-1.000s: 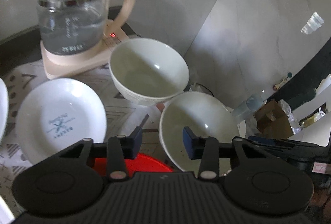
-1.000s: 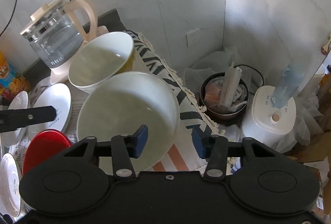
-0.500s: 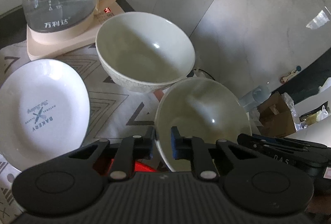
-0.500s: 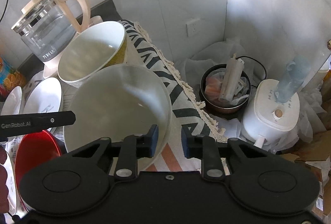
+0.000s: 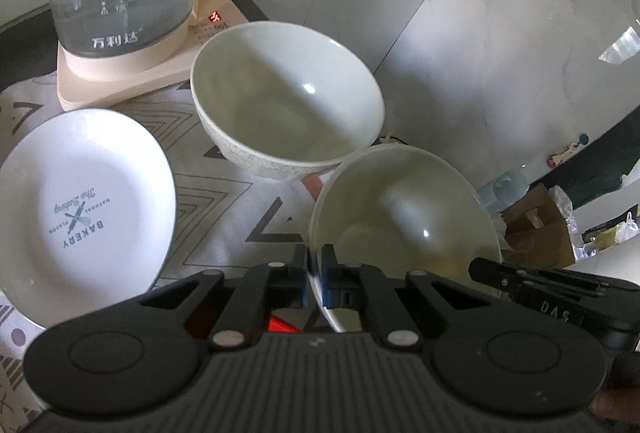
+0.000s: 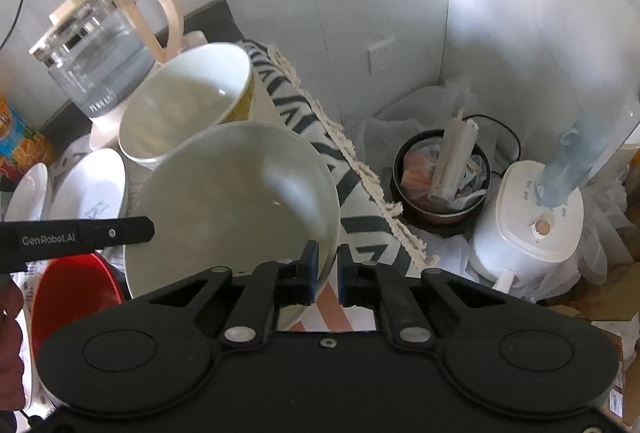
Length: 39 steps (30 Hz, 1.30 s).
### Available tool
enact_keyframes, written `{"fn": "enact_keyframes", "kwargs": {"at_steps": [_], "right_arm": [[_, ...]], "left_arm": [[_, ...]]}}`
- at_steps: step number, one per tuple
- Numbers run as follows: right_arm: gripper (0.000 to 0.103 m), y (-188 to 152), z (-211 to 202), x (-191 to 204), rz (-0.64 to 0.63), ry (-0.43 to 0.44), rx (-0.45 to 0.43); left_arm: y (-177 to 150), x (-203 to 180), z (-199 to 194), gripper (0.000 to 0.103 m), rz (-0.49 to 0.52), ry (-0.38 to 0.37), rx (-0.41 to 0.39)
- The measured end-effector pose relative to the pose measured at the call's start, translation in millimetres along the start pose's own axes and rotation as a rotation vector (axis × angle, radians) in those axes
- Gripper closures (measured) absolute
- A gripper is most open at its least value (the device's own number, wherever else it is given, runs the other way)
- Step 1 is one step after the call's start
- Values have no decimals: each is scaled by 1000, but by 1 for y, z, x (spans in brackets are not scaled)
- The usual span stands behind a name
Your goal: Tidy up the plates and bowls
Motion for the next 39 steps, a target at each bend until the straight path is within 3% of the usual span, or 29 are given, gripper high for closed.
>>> {"fn": "enact_keyframes", "kwargs": {"at_steps": [13, 24, 39], "right_arm": [[94, 7, -50, 28, -16, 15, -114], [94, -9, -82, 74, -19, 17, -178], [94, -45, -93, 123, -17, -3, -169]], "left_arm": [[5, 8, -61, 98, 7, -37, -94], [-11, 43, -113, 98, 23, -59, -148], [-45, 83, -139, 98, 28, -71, -121]]}}
Point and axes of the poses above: each gripper's, at about its wrist camera, not at the fingertips, and z roughly the way its jaws point, x to its left, y to its top, the point moved 2 cm from there along z, roughly the way its jaws point, and after that the axes turned 2 degrees about y, right-handed, at the moved point
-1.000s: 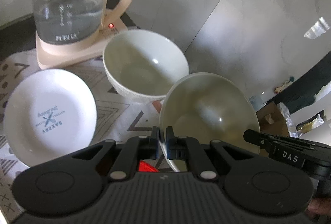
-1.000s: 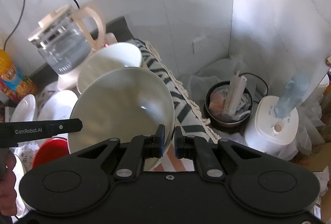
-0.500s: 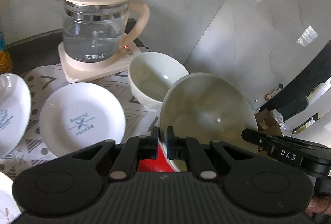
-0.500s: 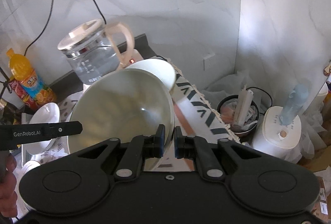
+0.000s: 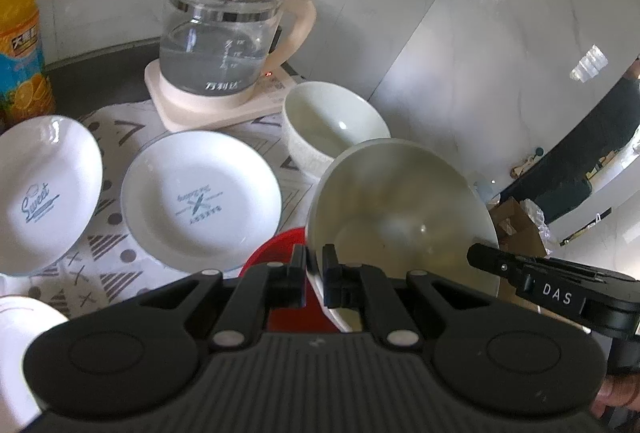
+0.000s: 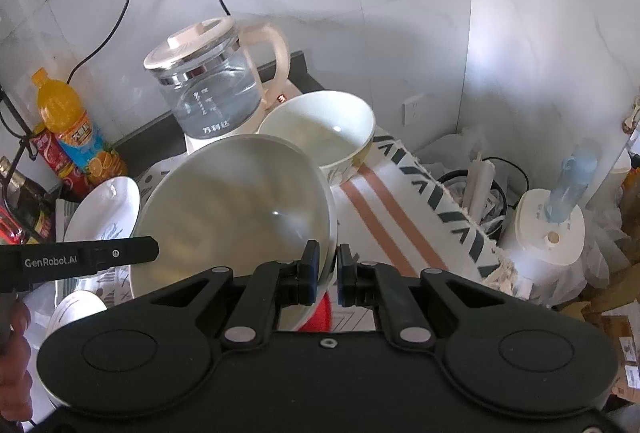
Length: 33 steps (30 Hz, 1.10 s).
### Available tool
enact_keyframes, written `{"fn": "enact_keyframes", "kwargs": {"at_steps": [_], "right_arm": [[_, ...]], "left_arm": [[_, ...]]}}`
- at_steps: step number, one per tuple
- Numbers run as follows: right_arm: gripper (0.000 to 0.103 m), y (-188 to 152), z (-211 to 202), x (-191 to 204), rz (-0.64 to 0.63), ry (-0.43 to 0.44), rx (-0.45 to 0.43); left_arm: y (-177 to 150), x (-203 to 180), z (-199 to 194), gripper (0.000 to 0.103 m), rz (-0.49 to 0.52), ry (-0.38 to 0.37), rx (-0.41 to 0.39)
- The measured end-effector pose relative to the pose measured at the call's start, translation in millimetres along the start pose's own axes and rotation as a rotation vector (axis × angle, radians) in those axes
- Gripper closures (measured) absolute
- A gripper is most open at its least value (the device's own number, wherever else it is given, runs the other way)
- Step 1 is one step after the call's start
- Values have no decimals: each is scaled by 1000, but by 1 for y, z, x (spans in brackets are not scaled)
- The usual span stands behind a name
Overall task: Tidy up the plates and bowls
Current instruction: 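Lift the white bowl with both tools and lower it into the red bowl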
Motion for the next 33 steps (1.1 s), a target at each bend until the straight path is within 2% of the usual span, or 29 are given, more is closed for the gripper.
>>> {"fn": "enact_keyframes", "kwargs": {"at_steps": [16, 33], "right_arm": [[95, -23, 12, 14, -7, -18, 61], [96, -26, 36, 15, -20, -19, 120]], "left_arm": [[-25, 21, 8, 97, -22, 9, 76], [-42, 36, 35, 96, -76, 21, 166]]}}
Point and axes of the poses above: each gripper's, at about its wrist camera, not at the fingertips, and z roughly the way its jaws point, x to its left, y to its top, the point moved 2 cm from there along z, roughly the way its jaws point, and after that the axes turned 2 degrees about y, right-handed, at the moved point
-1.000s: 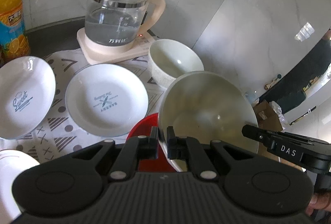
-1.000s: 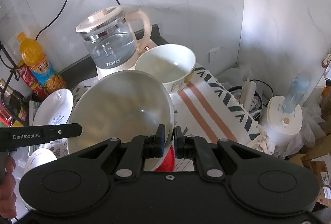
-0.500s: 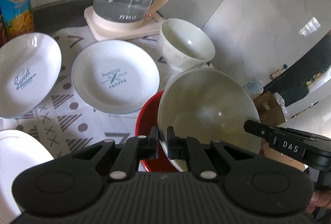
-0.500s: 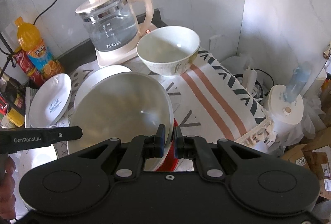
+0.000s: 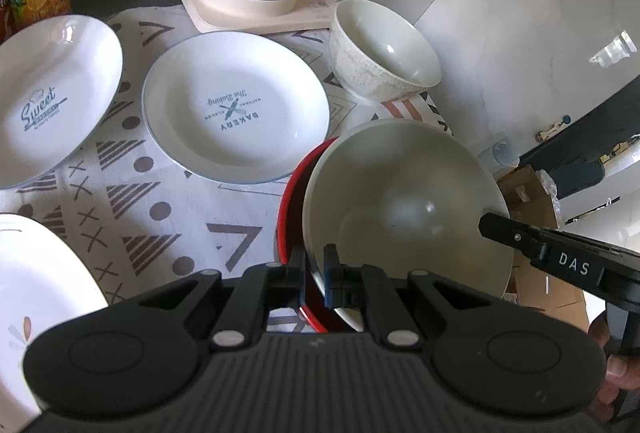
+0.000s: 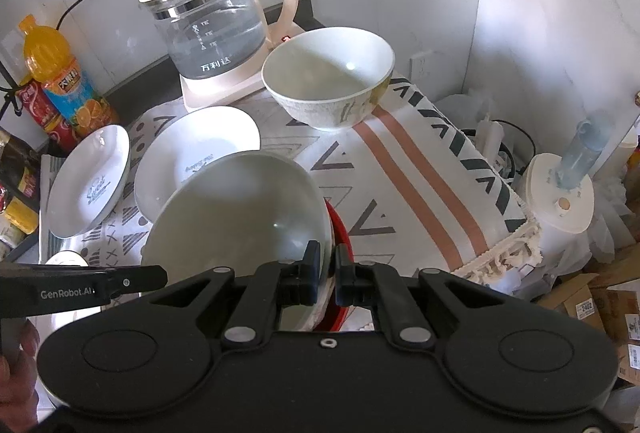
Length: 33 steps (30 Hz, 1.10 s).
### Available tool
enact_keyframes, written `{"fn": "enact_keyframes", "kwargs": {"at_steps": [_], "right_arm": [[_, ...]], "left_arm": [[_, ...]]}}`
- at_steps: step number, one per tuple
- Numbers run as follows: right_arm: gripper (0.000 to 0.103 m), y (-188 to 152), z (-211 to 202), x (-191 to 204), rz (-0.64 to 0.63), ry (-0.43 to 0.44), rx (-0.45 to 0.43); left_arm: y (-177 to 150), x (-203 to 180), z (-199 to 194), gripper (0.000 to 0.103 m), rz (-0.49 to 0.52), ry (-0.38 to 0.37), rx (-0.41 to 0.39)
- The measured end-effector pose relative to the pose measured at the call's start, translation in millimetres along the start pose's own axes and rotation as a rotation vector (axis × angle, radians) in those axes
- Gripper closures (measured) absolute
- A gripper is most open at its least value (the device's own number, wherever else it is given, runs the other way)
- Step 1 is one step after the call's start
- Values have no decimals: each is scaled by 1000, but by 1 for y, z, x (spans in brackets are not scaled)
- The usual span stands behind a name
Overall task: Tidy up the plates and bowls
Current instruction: 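Lift the white bowl with both tools and lower it into the red bowl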
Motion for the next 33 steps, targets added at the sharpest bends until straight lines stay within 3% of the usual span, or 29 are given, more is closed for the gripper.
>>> {"fn": "enact_keyframes", "kwargs": {"at_steps": [19, 33], "right_arm": [[97, 4, 8, -5, 56, -22, 11], [97, 4, 8, -4, 61, -26, 6]], "left_arm": [[4, -2, 6, 94, -9, -10, 57], [3, 0, -4, 94, -9, -29, 45]]}}
Point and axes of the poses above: each gripper's, at about its wrist camera, not at the fingertips, and z roughly the way its jaws point, x to its left, y to its top, the point moved 2 cm from there along z, roughly the way its jaws point, and after that the axes turned 2 degrees about y, right-handed, at the moved point
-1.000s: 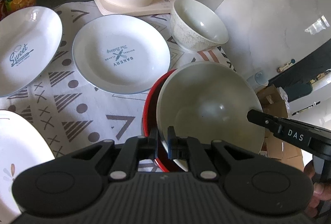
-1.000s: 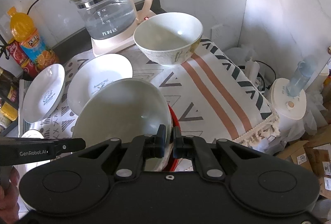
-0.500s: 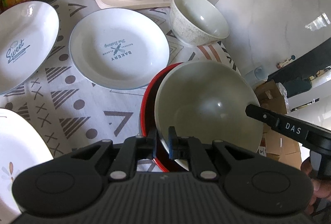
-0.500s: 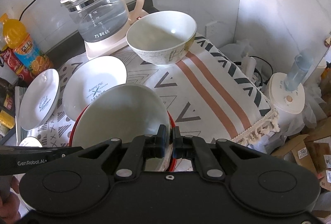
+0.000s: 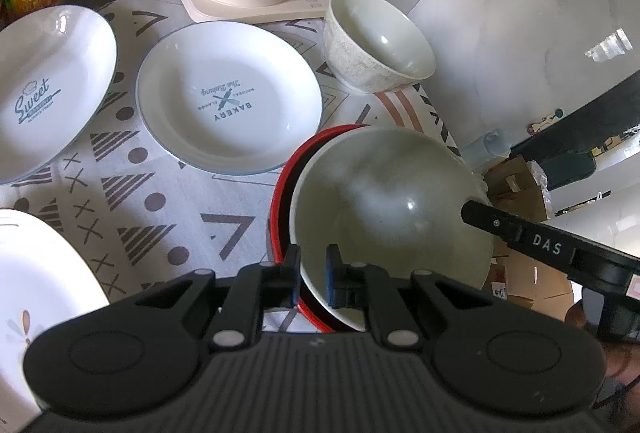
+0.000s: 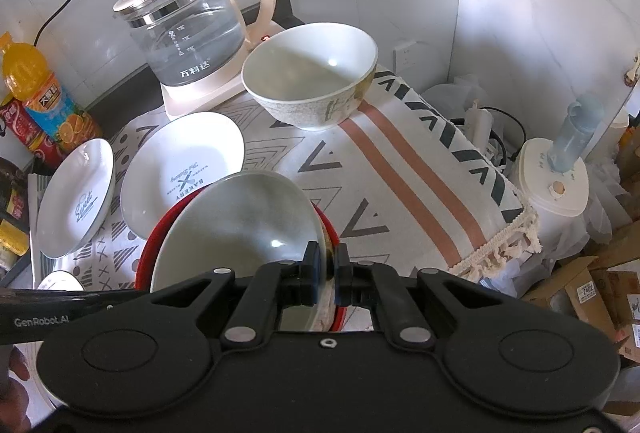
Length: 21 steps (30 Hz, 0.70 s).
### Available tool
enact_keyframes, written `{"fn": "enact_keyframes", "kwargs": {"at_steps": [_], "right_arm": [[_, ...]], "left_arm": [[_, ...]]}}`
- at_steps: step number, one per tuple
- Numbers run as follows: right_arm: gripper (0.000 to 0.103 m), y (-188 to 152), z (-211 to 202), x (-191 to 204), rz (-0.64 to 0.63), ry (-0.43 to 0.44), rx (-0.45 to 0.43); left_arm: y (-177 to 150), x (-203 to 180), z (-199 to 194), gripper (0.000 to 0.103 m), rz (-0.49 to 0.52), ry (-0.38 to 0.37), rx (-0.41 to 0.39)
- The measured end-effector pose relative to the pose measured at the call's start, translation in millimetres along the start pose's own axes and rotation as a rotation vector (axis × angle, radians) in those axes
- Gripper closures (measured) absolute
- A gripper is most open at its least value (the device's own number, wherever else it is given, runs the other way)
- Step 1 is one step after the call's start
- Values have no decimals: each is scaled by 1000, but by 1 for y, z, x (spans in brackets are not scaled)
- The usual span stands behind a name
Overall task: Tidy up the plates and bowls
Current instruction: 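Lift the white bowl with both tools and lower it into the red bowl, then open both tools to release the white bowl inside the red bowl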
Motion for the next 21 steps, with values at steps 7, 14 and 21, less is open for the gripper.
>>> {"fn": "enact_keyframes", "kwargs": {"at_steps": [7, 14, 21], "right_arm": [[97, -1, 1, 2, -6, -12, 2], [97, 0, 3, 5, -37, -36, 7], [99, -4, 9, 9, -91, -69, 20]], "left_arm": [[0, 1, -8, 94, -5, -4, -17], [1, 2, -17, 94, -9, 9, -47], [1, 9, -14, 94, -25, 31, -54]]}}
Point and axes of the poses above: each gripper's, at about its wrist camera, not at the fingertips, and z roughly the way its jaws point, x to its left, y to its top, the point moved 2 cm from there along z, roughly the way its jaws point, and after that the axes turned 2 degrees about y, right-handed, at the moved point
